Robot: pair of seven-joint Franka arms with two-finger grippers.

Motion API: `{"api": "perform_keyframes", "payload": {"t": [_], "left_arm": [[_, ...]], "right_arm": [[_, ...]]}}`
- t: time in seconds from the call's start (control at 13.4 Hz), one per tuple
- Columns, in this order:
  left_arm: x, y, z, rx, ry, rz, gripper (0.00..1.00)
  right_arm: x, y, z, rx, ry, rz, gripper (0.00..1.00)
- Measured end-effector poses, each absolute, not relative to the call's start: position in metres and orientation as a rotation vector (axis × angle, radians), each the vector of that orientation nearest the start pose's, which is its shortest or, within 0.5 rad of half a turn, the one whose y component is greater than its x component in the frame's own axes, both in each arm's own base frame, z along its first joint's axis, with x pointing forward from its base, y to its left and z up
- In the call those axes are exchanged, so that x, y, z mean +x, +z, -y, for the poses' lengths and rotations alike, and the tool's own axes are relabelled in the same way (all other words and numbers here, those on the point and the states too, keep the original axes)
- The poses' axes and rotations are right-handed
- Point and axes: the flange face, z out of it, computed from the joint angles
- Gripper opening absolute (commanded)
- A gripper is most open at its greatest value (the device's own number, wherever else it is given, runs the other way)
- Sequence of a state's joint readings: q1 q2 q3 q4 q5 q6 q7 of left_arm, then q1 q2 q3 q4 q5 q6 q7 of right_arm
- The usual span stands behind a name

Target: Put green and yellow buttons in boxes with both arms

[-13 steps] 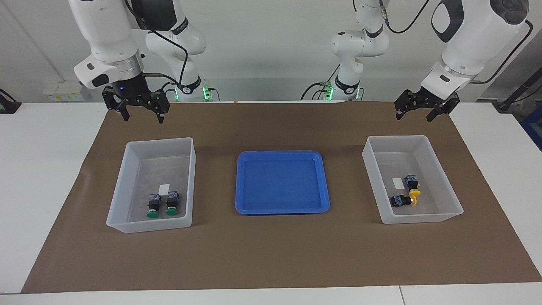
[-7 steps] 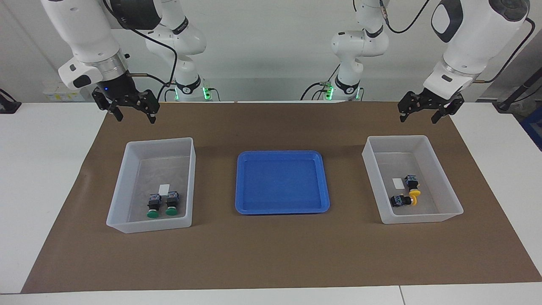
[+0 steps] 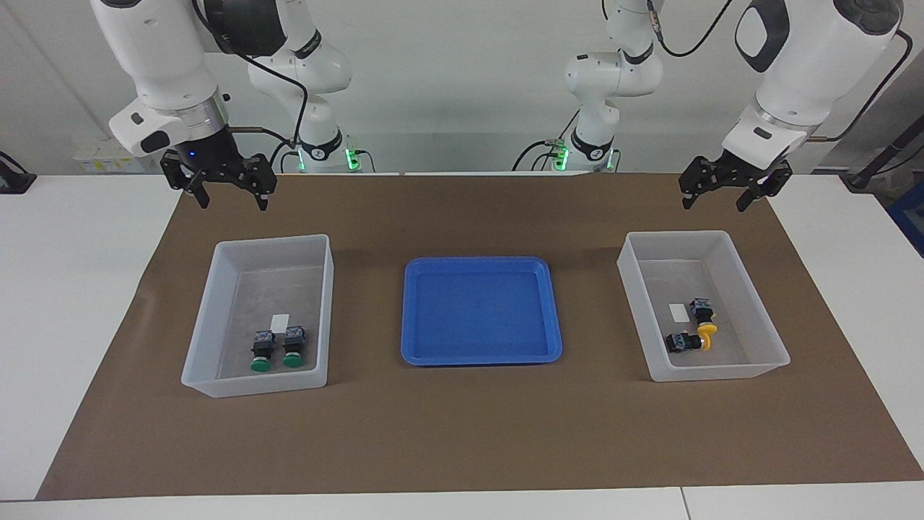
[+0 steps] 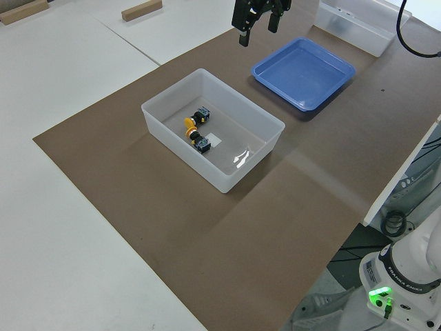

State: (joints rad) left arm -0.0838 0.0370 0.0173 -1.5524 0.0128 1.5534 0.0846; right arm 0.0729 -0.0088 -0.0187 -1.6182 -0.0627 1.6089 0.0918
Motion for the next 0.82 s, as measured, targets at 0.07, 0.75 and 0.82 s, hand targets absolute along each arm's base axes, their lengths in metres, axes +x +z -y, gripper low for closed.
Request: {"api": "perform_keyframes", "payload": {"t": [0.07,0.75,0.82], "left_arm": [[0.563,0.611,0.036,-3.119,0.056,-0.237,1.0],[0.563,0.611,0.036,-3.119,0.055,-0.237,1.0],[0.563,0.611,0.036,-3.119,0.055,-0.237,1.0]], "right_arm": [[0.554,0.61,-0.023,-3.2,-0.004,-0.06,1.0],[0.555,0.606,-0.01,-3.167,-0.002,-0.113,1.0],[0.556,0.605,-0.007,-3.153,-0.005,-0.126,1.0]]}}
